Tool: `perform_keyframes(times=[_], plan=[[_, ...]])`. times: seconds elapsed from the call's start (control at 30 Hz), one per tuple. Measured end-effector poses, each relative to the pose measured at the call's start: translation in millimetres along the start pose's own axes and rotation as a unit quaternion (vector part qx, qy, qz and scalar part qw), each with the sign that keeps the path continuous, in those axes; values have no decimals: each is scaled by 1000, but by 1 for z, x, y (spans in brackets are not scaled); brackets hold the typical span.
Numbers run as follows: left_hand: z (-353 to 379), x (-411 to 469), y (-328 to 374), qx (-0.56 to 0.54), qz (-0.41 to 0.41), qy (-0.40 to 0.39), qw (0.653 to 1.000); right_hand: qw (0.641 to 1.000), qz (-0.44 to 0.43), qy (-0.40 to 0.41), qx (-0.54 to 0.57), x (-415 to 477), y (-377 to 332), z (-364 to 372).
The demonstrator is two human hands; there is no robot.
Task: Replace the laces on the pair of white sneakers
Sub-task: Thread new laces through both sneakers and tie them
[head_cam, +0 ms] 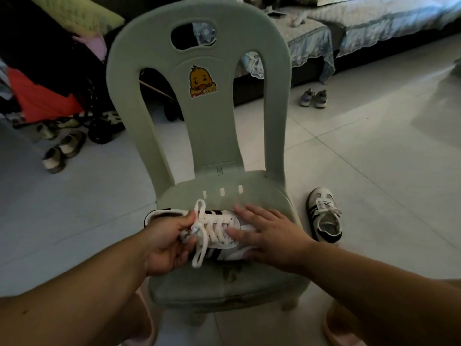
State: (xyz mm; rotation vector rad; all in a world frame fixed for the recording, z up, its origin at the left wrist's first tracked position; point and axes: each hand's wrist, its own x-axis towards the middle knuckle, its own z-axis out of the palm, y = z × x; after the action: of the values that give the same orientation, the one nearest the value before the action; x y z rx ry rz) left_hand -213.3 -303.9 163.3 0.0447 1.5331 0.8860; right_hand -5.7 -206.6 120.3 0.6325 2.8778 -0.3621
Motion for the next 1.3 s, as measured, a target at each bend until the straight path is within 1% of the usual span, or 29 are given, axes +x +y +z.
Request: perform_keyframes(times=[0.1, 0.17, 0.23, 0.27, 0.3, 0.33, 0.37, 0.4, 0.43, 0.47, 0.5, 0.53, 0.57, 0.63, 0.67, 0.77, 0.83, 0.87, 0.9, 0.97, 1.03, 1.13, 1.2, 1.27, 1.3], plan=[[2, -4, 0, -13, 5, 0, 1000, 1000, 9, -11, 5, -8, -2, -5], [5, -8, -1, 9, 21, -6, 1000, 997, 41, 1, 59, -11, -5, -11], [7, -11, 0, 99, 63, 4, 993, 987, 90, 16, 133, -10, -7, -12], [6, -13, 1, 170, 95, 15, 981, 984, 108, 14, 144, -9, -8, -13], [3, -14, 2, 266, 135, 31, 954, 985, 116, 6, 131, -7, -8, -13], [-3, -16, 4, 388, 183, 51, 902, 988, 118, -5, 102, -5, -8, -13], [-9, -18, 6, 523, 225, 69, 819, 990, 118, -15, 78, -4, -8, -13], [-14, -21, 7, 656, 250, 99, 705, 990, 121, -23, 63, -3, -8, -13], [-18, -26, 7, 755, 266, 140, 583, 990, 126, -32, 55, -2, -10, -15], [-21, -30, 7, 813, 284, 169, 478, 989, 131, -41, 51, -2, -10, -17], [-27, -32, 6, 845, 304, 177, 403, 989, 134, -49, 46, -2, -13, -18], [-32, -31, 5, 860, 331, 165, 353, 988, 139, -53, 45, -2, -15, -19], [-37, -30, 4, 863, 364, 147, 318, 987, 146, -54, 48, -3, -17, -20], [-50, -26, 3, 840, 455, 125, 269, 984, 159, -51, 55, -7, -22, -18], [-55, -25, 3, 836, 467, 120, 262, 984, 164, -51, 56, -9, -23, -16], [-56, -26, 1, 860, 446, 106, 225, 980, 184, -54, 48, -20, -26, -15], [-52, -31, -1, 866, 430, 117, 228, 978, 201, -46, 43, -31, -28, -20], [-51, -32, -3, 863, 426, 128, 240, 976, 210, -41, 41, -38, -29, -23], [-49, -34, -6, 858, 417, 139, 267, 974, 220, -34, 42, -45, -28, -26], [-41, -39, -18, 836, 402, 158, 340, 969, 242, -18, 49, -59, -28, -30], [-26, -41, -31, 804, 411, 177, 393, 963, 265, -3, 56, -76, -23, -30], [3, -37, -39, 755, 428, 209, 451, 952, 304, -4, 49, -92, -9, -29], [23, -27, -35, 729, 429, 225, 483, 944, 327, -9, 50, -97, 6, -26], [39, -12, -28, 714, 422, 232, 509, 934, 351, -13, 69, -96, 23, -19], [46, -4, -23, 710, 420, 236, 513, 928, 363, -16, 81, -94, 32, -14]])
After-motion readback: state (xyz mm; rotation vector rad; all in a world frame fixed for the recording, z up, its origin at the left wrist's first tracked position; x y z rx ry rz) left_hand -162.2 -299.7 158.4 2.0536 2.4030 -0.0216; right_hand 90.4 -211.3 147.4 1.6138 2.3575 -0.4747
